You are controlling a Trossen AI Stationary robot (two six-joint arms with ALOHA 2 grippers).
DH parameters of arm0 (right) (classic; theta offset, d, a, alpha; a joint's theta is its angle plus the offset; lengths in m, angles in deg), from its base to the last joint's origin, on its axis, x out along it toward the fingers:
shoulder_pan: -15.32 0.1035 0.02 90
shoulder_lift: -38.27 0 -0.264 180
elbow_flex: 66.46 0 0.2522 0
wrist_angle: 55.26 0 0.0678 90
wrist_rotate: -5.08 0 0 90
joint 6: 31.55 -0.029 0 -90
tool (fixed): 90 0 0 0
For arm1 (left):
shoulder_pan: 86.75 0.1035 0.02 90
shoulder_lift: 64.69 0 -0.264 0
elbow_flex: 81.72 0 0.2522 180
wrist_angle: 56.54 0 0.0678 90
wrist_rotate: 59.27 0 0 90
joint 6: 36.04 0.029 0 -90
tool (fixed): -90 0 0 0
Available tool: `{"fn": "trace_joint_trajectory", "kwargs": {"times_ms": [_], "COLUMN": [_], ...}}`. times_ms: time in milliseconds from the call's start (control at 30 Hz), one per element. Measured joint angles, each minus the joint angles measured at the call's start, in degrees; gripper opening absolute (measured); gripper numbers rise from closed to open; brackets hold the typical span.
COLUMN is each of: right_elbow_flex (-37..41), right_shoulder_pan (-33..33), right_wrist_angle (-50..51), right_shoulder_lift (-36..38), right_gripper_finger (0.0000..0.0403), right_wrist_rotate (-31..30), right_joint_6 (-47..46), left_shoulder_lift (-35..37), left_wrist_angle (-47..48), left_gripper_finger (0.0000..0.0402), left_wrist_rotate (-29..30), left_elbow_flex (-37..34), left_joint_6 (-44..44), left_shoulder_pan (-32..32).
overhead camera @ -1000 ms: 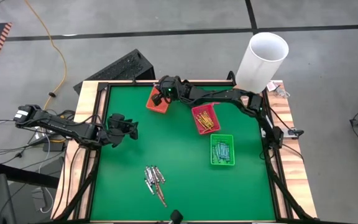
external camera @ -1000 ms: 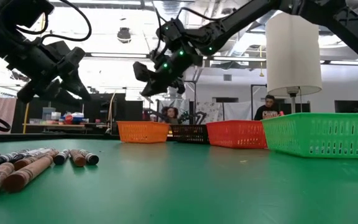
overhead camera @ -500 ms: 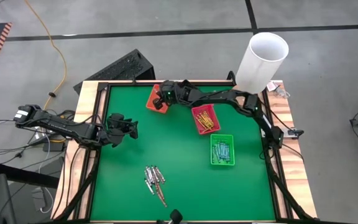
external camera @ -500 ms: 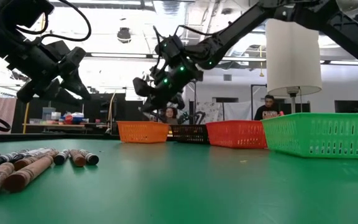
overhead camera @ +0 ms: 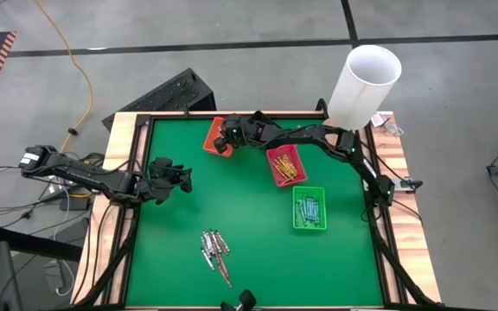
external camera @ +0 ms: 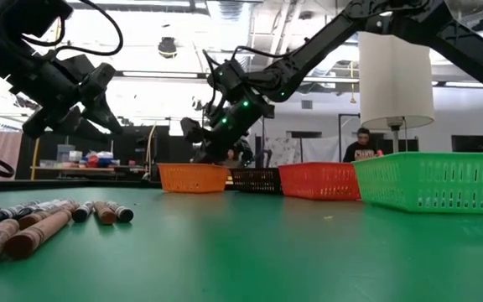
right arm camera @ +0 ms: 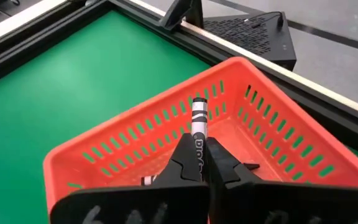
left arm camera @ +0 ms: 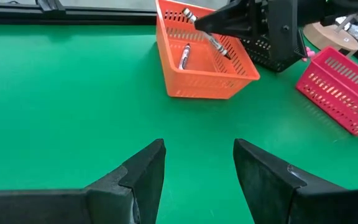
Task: Sort crayons
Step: Put the black crayon into the orange bin
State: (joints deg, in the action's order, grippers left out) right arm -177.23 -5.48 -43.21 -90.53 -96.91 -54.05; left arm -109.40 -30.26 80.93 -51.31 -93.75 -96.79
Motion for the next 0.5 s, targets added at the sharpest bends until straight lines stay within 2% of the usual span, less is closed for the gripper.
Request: {"fn": "trace_joint_trajectory", "kwargs": {"times_ms": [267, 500], "right_elbow_flex": [0.0, 0.0], "right_shoulder_pan": [0.0, 0.0], "right_wrist_angle": [-0.1, -0.4], "right_shoulder_lift": [0.0, 0.0], "right_gripper_finger": [0.0002, 0.0022], "right_wrist_rotate": [0.0, 0.1], "right_joint_6": [0.0, 0.0], "left_shoulder_lift": [0.0, 0.0], "left_wrist_angle": [0.0, 0.0], "left_gripper_finger": [0.018, 0.018], "left_wrist_rotate": [0.0, 0.0], "left_elbow_flex": [0.0, 0.0], "left_joint_6": [0.0, 0.0], "left_shoulder_pan": [0.0, 0.0]}}
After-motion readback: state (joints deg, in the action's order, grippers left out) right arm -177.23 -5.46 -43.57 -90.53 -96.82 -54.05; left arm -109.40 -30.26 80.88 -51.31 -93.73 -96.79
